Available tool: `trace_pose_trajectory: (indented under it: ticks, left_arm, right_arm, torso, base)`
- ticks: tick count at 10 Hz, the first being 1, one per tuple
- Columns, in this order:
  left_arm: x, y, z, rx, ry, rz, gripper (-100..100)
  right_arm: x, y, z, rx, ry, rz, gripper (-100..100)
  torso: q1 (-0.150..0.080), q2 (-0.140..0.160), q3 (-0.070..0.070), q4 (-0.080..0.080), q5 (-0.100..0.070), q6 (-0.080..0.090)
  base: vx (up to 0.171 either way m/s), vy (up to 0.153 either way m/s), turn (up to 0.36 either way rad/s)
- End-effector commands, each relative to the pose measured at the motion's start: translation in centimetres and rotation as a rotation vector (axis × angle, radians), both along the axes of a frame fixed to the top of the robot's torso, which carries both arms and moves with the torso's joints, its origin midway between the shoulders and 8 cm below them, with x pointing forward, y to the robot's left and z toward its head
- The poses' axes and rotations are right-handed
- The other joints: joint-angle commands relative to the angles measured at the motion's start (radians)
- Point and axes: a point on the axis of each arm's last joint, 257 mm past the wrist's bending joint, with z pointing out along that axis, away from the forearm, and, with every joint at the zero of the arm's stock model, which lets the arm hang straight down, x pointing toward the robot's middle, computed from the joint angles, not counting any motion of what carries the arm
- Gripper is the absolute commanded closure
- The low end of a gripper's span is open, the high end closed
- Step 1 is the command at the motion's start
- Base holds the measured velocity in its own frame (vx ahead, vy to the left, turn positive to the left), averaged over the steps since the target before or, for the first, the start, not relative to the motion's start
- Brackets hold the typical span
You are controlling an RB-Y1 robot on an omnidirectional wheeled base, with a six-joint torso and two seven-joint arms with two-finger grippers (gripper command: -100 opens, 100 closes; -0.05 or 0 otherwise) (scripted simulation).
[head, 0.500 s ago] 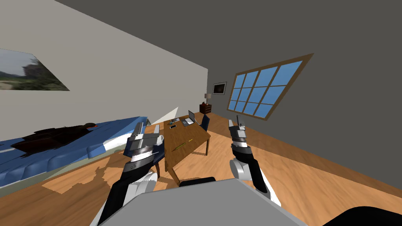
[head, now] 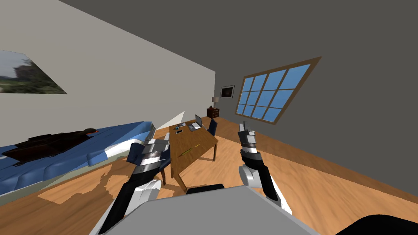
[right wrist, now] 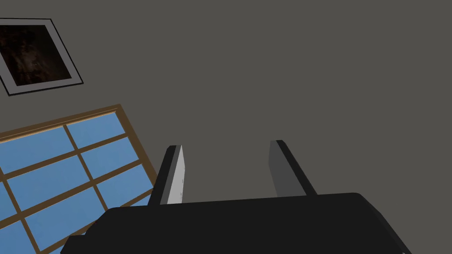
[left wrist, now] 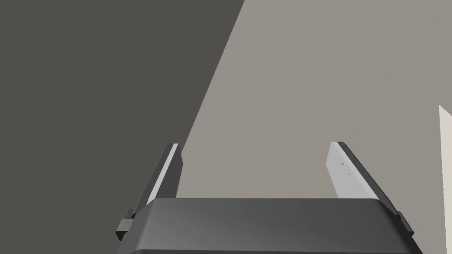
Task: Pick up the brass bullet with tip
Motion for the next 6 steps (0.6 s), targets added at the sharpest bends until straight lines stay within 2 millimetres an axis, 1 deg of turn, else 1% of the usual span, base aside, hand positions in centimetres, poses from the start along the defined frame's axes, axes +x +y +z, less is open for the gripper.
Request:
trace_pose_trajectory:
  ticks: [1,2,3,5,6]
  left_arm:
    - [0.6,0.5,-1.4,-0.004,0.036,-0.004,-100]
    - [1.5,1.1,-3.1,-0.015,0.088,-0.007,-100]
    - [1.5,1.1,-3.1,-0.015,0.088,-0.007,-100]
    - [3.1,2.8,-6.5,-0.048,0.189,-0.008,-100]
    - [3.2,2.9,-7.0,-0.049,0.205,-0.006,-100]
  right_arm:
    - [0.0,0.0,0.0,0.0,0.0,0.0,0]
    - [0.0,0.0,0.0,0.0,0.0,0.0,0]
    - [0.0,0.0,0.0,0.0,0.0,0.0,0]
    - [0.0,0.0,0.0,0.0,0.0,0.0,0]
    - [0.0,0.0,0.0,0.0,0.0,0.0,0]
  torso:
    - [0.0,0.0,0.0,0.0,0.0,0.0]
    - [0.0,0.0,0.0,0.0,0.0,0.0]
    - [0.0,0.0,0.0,0.0,0.0,0.0]
    - [0.0,0.0,0.0,0.0,0.0,0.0]
    - [0.0,0.0,0.0,0.0,0.0,0.0]
  base:
    - [-0.018,-0.008,-0.011]
    - [-0.019,-0.006,-0.025]
    - [-0.016,-0.004,-0.011]
    - [-0.021,-0.01,-0.032]
    - [-0.02,-0.008,-0.014]
